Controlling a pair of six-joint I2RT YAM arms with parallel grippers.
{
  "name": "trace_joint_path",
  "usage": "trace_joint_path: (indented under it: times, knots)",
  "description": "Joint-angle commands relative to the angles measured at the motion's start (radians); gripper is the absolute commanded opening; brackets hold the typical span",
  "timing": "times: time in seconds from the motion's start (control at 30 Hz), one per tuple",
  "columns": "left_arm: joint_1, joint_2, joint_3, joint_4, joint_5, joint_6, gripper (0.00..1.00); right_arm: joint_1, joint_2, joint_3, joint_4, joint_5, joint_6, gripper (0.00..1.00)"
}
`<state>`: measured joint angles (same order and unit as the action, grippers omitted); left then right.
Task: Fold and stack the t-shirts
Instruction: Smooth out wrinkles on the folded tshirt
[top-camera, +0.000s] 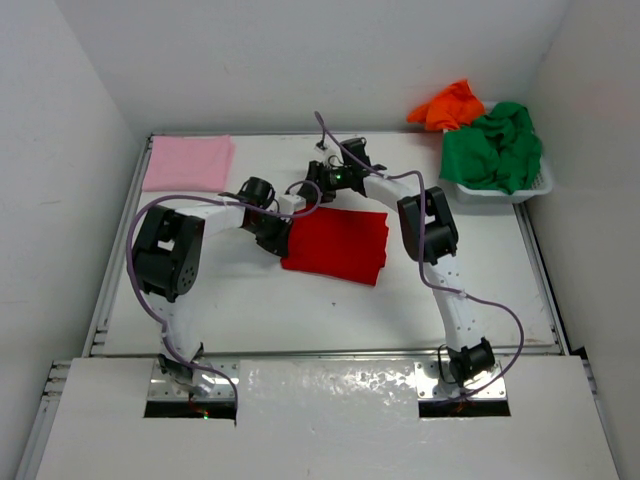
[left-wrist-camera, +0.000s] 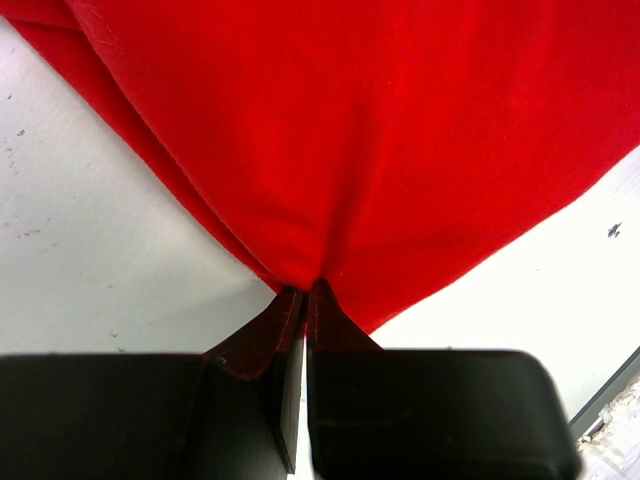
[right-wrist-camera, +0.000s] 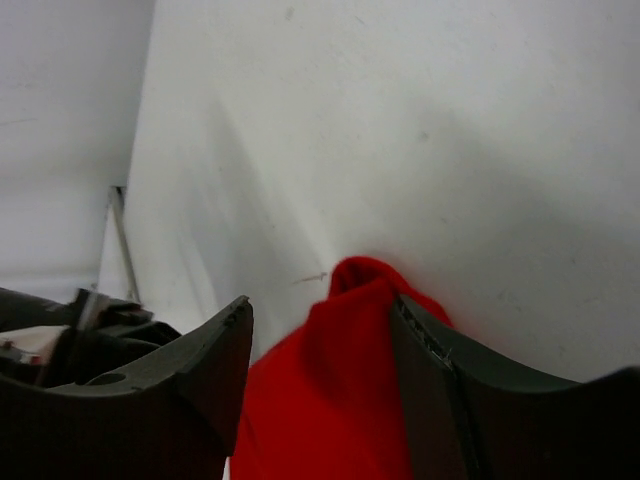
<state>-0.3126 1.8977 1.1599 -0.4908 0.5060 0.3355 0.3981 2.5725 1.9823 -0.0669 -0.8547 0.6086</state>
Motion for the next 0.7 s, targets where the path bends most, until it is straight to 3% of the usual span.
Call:
trace_joint_path:
  times: [0.0, 0.1, 0.2, 0.47, 0.53, 0.67]
  knots:
    - [0.009, -0.037, -0.009, 0.001, -0.015, 0.019, 0.00, -0.005, -0.051, -0.003, -0.129, 0.031, -0.142, 0.56]
    - [0.009, -0.035, -0.009, -0.002, -0.017, 0.019, 0.00, -0.002, -0.051, 0.000, -0.198, 0.083, -0.216, 0.61]
    - [0.010, -0.037, -0.008, -0.003, -0.015, 0.020, 0.00, 0.005, -0.057, 0.007, -0.221, 0.127, -0.247, 0.59]
    - [0.009, -0.035, 0.000, -0.006, -0.021, 0.014, 0.00, 0.071, -0.054, 0.043, -0.271, 0.406, -0.316, 0.16]
    - [0.009, -0.040, -0.005, -0.008, -0.030, 0.017, 0.00, 0.071, -0.054, 0.041, -0.257, 0.445, -0.296, 0.00]
    - [0.009, -0.045, -0.025, -0.012, -0.037, 0.031, 0.00, 0.064, -0.066, 0.036, -0.196, 0.554, -0.244, 0.00]
